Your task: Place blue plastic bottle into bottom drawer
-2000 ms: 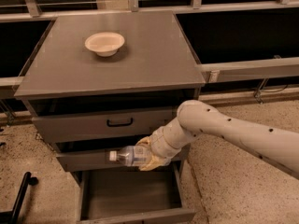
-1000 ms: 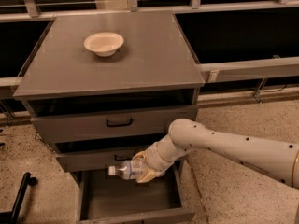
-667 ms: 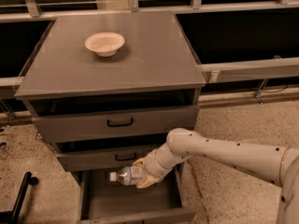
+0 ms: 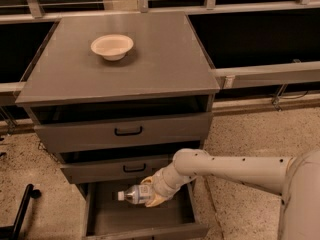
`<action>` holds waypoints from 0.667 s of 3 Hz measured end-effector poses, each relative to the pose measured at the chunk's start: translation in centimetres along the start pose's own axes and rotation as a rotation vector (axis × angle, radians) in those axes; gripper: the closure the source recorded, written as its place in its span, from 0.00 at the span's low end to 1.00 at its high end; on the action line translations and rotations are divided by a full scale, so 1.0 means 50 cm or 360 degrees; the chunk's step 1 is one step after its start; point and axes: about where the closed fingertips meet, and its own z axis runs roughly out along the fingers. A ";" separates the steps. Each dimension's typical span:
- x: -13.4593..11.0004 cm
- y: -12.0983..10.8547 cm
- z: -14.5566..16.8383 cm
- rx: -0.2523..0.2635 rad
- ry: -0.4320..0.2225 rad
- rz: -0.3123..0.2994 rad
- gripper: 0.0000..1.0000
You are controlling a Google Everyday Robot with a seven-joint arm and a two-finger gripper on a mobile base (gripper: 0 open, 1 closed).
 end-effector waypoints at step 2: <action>0.077 -0.013 0.100 0.0034 0.0011 -0.0069 1.00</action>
Offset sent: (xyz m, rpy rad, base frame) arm 0.0320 0.0018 -0.0918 -0.0010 -0.0721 0.0249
